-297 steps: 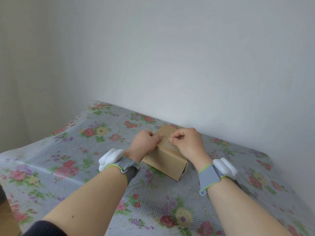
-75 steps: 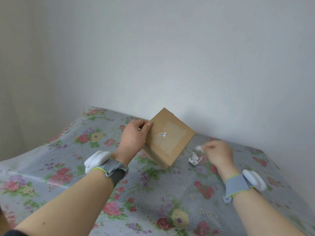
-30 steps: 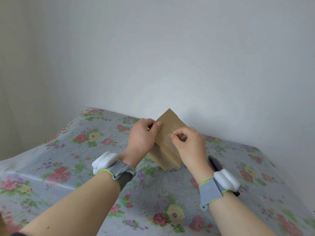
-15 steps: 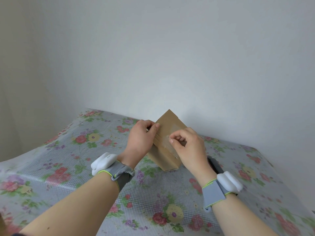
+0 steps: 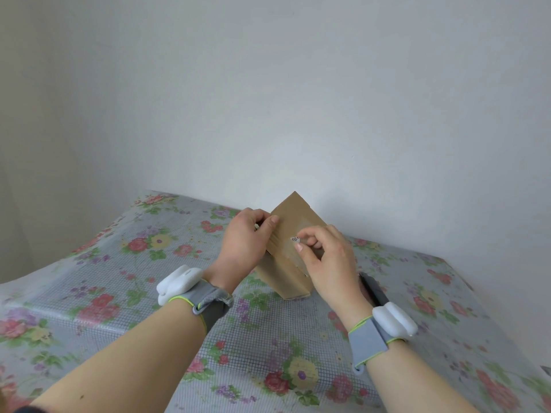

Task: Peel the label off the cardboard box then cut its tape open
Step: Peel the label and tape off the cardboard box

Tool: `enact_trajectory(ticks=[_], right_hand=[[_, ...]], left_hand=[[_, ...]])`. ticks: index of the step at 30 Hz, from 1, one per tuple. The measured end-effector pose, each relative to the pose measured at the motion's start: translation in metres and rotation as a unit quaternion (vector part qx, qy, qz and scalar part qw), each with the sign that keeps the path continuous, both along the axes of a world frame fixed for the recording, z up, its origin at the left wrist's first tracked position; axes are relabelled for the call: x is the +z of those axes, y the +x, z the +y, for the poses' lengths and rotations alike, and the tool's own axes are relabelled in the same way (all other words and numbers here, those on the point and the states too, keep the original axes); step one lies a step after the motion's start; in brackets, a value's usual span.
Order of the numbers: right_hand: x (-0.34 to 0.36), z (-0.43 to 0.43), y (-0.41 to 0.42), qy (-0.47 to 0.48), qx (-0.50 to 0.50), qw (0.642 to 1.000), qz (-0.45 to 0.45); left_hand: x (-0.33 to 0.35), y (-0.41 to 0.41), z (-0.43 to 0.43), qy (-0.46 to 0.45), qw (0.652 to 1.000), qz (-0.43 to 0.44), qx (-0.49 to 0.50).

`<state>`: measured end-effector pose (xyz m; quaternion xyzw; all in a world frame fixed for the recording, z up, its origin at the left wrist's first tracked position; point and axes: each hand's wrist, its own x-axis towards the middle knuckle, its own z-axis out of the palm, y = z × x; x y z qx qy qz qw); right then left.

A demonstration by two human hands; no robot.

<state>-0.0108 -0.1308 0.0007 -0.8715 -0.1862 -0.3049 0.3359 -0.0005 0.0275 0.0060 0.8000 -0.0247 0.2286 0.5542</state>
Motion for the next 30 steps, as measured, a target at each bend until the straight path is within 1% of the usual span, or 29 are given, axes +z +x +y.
enact_trajectory(ticks=[11,15,18,26,28,30], right_hand=[[0.000,0.002,0.002,-0.004,0.003,1.000,0.011],[-0.006,0.004,-0.001,0.039,-0.007,0.999,-0.015],[-0.006,0.004,0.001,0.046,-0.010,0.999,-0.019],[0.004,0.000,0.004,-0.005,-0.005,1.000,0.028],[0.003,-0.001,0.003,0.007,-0.004,1.000,0.028],[0.000,-0.001,0.002,0.044,-0.005,0.999,0.029]], left_hand=[[-0.001,0.002,0.002,-0.002,1.000,0.006,0.003],[-0.001,0.001,0.002,-0.001,1.000,0.003,0.001],[-0.002,0.001,0.002,0.003,1.000,-0.003,0.000],[-0.002,0.002,0.002,0.002,1.000,-0.003,-0.001],[-0.001,0.001,0.002,0.000,1.000,0.000,0.000],[0.000,0.000,0.001,0.000,1.000,-0.001,-0.001]])
